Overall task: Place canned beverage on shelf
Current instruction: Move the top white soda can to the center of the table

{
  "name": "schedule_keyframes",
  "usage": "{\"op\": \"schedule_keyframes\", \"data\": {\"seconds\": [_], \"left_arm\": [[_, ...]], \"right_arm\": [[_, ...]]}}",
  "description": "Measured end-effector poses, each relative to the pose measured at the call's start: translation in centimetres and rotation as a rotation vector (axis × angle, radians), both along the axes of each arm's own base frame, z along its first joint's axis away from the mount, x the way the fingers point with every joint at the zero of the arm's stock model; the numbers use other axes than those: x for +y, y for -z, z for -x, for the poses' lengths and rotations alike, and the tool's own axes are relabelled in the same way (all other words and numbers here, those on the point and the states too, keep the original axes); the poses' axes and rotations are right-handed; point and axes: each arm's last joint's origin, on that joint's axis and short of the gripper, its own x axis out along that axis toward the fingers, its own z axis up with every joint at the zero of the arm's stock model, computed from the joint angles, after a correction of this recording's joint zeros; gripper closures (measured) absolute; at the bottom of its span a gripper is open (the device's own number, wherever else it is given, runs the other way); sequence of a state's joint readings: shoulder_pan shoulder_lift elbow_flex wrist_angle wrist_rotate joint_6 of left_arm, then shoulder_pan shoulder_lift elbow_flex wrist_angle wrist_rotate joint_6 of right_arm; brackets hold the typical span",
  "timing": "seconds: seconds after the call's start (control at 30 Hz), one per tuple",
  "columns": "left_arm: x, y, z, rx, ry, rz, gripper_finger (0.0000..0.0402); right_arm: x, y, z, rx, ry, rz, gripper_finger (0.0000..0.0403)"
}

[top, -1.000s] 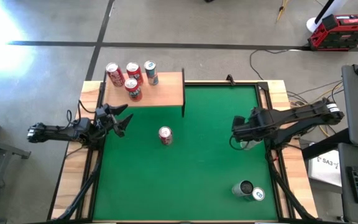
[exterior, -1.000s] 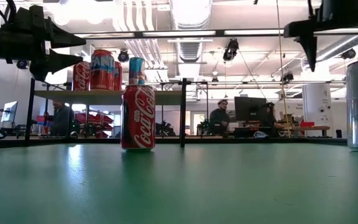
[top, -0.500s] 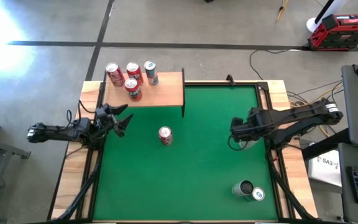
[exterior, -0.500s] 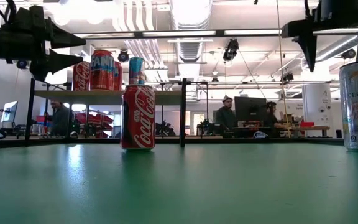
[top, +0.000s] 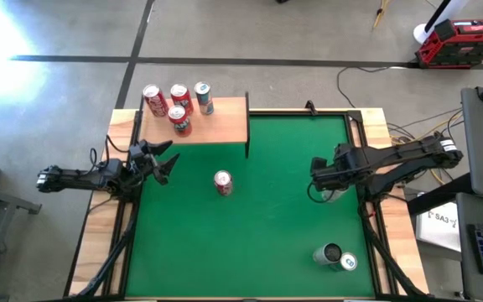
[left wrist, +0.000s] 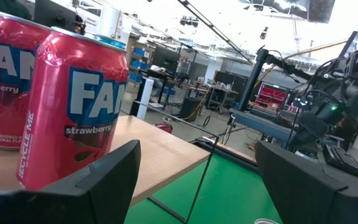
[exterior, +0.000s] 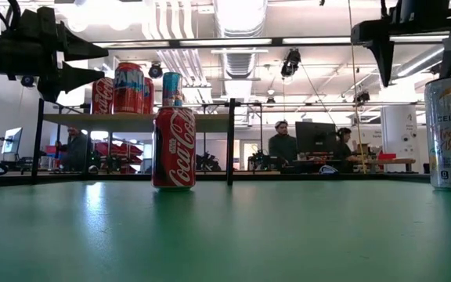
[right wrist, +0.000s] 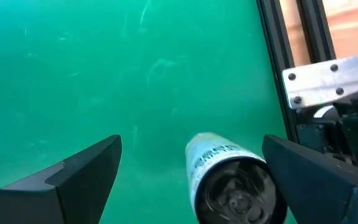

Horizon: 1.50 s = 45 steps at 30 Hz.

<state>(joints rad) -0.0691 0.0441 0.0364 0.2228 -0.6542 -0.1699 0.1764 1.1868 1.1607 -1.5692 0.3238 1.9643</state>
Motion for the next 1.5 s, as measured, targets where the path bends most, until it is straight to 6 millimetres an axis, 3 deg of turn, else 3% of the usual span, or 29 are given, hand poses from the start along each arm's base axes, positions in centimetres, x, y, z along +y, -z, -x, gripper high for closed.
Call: {"op": "schedule_keyframes", "data": {"seconds": [0.53,1.0,1.17,1.37,1.5], "left_arm": [[0.0,0.0,0.0,0.0,0.0,0.0,0.0099],[0.0,0.0,0.0,0.001,0.0,0.0,0.0099],[0.0,0.0,0.0,0.0,0.0,0.0,0.0099],[0.0,0.0,0.0,0.001,0.0,0.0,0.0099],[0.0,0.0,0.0,0.0,0.0,0.0,0.0099]], "right_arm": [[0.4,2.0,0.8,0.084,0.147,-0.173,0.0021],[0.8,3.7,-0.9,0.156,0.238,-0.161,0.0024],[0.9,4.4,-1.5,0.18,0.27,-0.132,0.0056],[0.9,4.8,-1.7,0.183,0.267,-0.099,0.0143],[1.0,4.9,-1.8,0.17,0.252,-0.091,0.0147]]}}
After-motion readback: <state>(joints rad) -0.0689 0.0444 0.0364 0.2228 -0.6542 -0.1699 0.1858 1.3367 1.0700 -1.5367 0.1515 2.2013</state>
